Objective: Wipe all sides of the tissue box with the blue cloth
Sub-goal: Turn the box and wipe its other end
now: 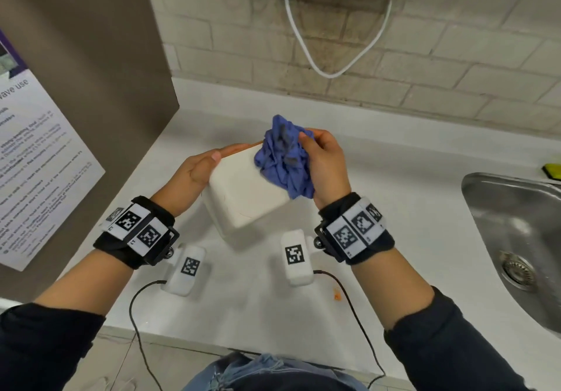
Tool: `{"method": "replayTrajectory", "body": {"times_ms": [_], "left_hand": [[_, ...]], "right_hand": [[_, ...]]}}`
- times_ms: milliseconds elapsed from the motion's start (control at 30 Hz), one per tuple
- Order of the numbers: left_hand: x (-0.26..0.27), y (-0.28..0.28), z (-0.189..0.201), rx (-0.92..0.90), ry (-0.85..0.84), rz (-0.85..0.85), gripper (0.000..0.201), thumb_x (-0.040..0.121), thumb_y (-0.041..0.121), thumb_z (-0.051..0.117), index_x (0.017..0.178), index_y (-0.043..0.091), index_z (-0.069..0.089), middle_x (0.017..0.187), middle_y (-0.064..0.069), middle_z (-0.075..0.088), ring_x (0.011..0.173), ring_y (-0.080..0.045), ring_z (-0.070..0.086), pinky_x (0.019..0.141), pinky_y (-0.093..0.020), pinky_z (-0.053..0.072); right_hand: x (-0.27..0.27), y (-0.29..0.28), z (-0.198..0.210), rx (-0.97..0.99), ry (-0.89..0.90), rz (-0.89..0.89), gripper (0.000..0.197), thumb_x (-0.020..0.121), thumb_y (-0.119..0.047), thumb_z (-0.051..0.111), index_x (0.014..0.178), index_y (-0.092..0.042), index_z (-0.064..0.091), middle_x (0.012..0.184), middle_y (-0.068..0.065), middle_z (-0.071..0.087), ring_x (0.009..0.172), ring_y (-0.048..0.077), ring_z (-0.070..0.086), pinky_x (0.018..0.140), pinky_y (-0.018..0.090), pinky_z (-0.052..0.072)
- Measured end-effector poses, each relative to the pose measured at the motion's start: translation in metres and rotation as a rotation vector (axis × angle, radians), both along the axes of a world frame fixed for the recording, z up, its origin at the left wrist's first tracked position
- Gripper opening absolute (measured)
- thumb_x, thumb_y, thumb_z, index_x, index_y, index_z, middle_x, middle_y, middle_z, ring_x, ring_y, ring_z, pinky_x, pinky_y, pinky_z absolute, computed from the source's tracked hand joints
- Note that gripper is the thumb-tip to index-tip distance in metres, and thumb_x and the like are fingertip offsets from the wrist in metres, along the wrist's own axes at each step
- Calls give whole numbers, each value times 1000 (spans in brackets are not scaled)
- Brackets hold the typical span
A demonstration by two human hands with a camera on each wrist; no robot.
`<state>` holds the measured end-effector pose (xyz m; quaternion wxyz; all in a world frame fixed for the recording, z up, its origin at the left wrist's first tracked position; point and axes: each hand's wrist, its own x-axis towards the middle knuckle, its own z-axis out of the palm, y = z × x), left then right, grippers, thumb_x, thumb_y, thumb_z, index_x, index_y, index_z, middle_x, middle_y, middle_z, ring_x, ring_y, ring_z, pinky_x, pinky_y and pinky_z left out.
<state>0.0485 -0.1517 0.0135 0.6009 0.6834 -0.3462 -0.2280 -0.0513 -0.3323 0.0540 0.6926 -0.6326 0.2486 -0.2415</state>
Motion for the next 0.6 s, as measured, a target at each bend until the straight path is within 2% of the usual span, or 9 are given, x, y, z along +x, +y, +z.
{"method": "replayTrajectory", "body": {"times_ms": [33, 100, 167, 200, 300, 400, 433, 533, 600], "left_hand": [[0, 0, 0, -3, -6, 7, 40, 93, 39, 33, 122, 29, 59, 121, 19, 65, 118, -5, 55, 91, -11, 41], [1, 0, 1, -11, -12, 17, 38, 95, 32, 31, 116, 35, 62, 115, 25, 66, 114, 0, 56, 88, -9, 41], [0, -1, 5, -3, -1, 33, 41, 94, 30, 29, 105, 46, 66, 107, 30, 67, 106, 6, 59, 83, -7, 42], [-1, -2, 6, 1, 1, 43, 42, 94, 30, 29, 101, 49, 66, 104, 31, 67, 103, 8, 59, 81, -6, 42], [-2, -1, 5, -2, -2, 36, 40, 96, 30, 29, 110, 41, 64, 109, 29, 67, 108, 4, 58, 84, -7, 42], [-2, 0, 1, -6, -8, 8, 39, 97, 29, 28, 121, 27, 59, 115, 27, 65, 114, 1, 56, 87, -7, 40], [-3, 0, 1, -11, -12, 7, 40, 97, 28, 27, 123, 24, 58, 116, 28, 64, 116, 1, 55, 88, -6, 39], [-3, -1, 1, -31, -23, 15, 39, 97, 27, 27, 122, 23, 57, 114, 32, 63, 116, 5, 53, 90, -5, 37], [-2, -2, 1, -37, -26, 21, 38, 97, 28, 28, 121, 24, 57, 113, 32, 63, 116, 5, 53, 90, -5, 37]], "right_hand": [[0, -3, -2, -61, -11, -53, 18, 91, -3, 52, 91, -21, 51, 102, 14, 57, 90, 22, 59, 92, 47, 50], [-2, -7, -8, -179, -79, -127, 25, 90, -1, 52, 92, -25, 48, 99, 6, 55, 80, 6, 58, 79, 32, 53], [-9, -3, -10, -285, -144, -122, 13, 94, -6, 47, 93, -18, 51, 91, -5, 56, 73, -5, 55, 72, 19, 47], [-13, 1, -11, -321, -166, -87, 7, 95, -14, 46, 96, -16, 53, 91, -9, 58, 76, -5, 57, 73, 16, 46], [-19, 11, -16, -517, -160, 74, 38, 85, -40, 56, 117, -19, 52, 106, -14, 61, 101, 3, 60, 88, 22, 48], [-16, 10, -27, -923, 1, 78, 60, 77, -49, 63, 127, -21, 48, 120, -1, 59, 113, 18, 53, 99, 35, 44], [-14, 10, -29, -940, 20, 78, 60, 77, -46, 64, 129, -19, 48, 123, 2, 57, 113, 19, 52, 99, 36, 44], [-8, 17, -30, -805, -90, 91, 46, 81, -19, 62, 126, -13, 53, 123, 5, 56, 107, 14, 56, 92, 30, 48], [-5, 21, -32, -910, -117, 87, 40, 81, -9, 57, 121, -11, 58, 121, 8, 58, 105, 18, 57, 90, 31, 48]]}}
